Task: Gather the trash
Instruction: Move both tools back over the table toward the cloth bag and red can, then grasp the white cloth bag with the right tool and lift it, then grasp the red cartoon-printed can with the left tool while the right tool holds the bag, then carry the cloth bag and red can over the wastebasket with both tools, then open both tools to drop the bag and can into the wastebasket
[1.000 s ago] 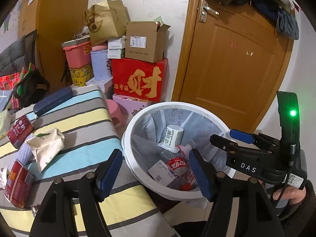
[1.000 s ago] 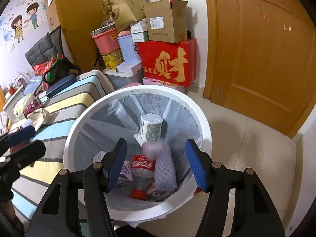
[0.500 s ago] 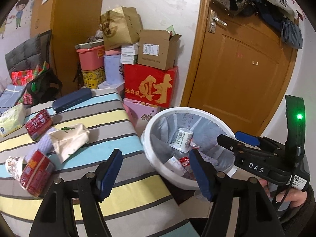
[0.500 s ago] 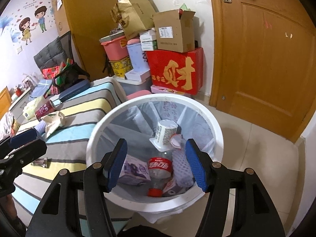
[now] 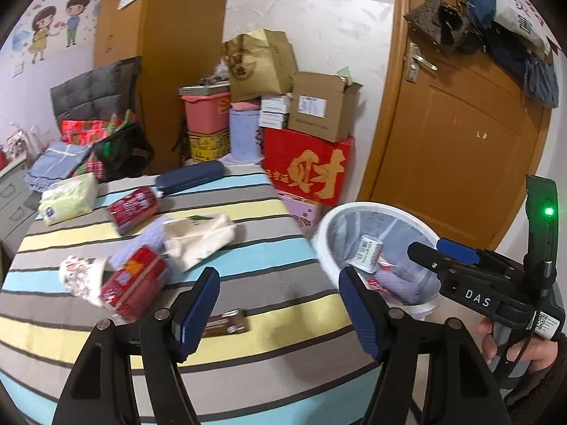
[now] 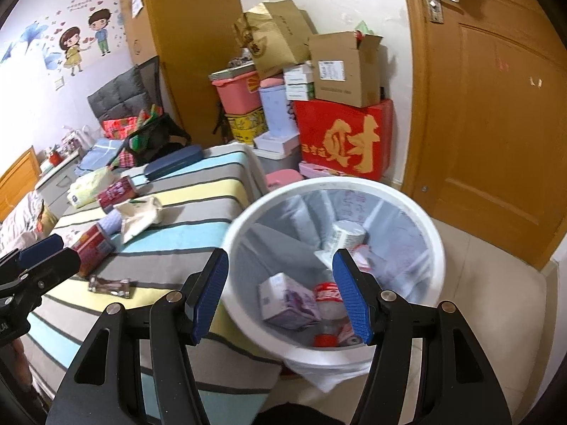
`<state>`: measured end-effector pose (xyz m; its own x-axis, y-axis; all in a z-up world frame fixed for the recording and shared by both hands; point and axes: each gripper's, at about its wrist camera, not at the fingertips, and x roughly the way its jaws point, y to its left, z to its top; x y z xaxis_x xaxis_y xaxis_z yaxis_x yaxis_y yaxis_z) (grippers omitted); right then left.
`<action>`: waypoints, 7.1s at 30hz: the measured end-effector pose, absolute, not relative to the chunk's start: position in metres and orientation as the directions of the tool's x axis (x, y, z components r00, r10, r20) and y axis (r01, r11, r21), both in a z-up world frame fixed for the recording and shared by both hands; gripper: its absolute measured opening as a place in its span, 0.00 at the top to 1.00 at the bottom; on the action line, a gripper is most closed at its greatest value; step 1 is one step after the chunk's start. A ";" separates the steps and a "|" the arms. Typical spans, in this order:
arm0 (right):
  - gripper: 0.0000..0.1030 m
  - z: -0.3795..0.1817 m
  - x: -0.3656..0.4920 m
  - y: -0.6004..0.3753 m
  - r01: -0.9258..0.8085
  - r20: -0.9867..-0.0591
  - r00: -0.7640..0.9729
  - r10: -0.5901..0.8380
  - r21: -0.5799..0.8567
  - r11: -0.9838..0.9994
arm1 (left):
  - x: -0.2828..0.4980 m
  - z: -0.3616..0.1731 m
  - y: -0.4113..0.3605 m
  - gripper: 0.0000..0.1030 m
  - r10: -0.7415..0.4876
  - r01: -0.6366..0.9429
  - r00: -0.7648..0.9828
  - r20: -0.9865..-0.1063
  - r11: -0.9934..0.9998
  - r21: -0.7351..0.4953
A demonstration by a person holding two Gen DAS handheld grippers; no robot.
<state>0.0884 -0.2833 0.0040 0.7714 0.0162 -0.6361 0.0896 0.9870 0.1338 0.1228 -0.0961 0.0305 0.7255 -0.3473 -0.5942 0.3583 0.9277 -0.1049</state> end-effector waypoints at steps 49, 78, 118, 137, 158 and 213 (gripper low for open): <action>0.39 -0.018 0.220 -0.160 -0.334 -0.685 0.666 0.295 0.079 0.939 | 0.206 -0.021 0.033 0.33 -0.237 0.228 0.672 -0.702 0.968 -0.108; 0.80 -0.023 0.176 -0.200 -0.082 -0.757 0.648 0.088 0.046 0.996 | 0.215 -0.042 0.020 0.33 -0.218 0.187 0.633 -0.743 0.974 -0.127; 0.70 -0.042 0.185 -0.198 -0.289 -0.751 0.580 0.316 0.173 0.942 | 0.234 -0.054 0.002 0.42 -0.258 0.238 0.587 -0.767 0.961 -0.142; 0.74 -0.019 0.162 -0.204 -0.188 -0.693 0.678 0.245 0.159 0.969 | 0.197 -0.023 -0.013 0.47 -0.269 0.257 0.646 -0.715 0.958 -0.128; 0.74 0.013 0.123 -0.243 -0.081 -0.597 0.781 0.181 0.190 0.978 | 0.159 0.023 -0.066 0.49 -0.335 0.359 0.686 -0.646 0.928 -0.100; 0.45 -0.018 0.108 -0.366 0.264 -0.725 0.674 -0.144 0.054 0.963 | 0.184 0.011 -0.246 0.41 -0.548 0.604 0.544 -0.635 0.781 -0.157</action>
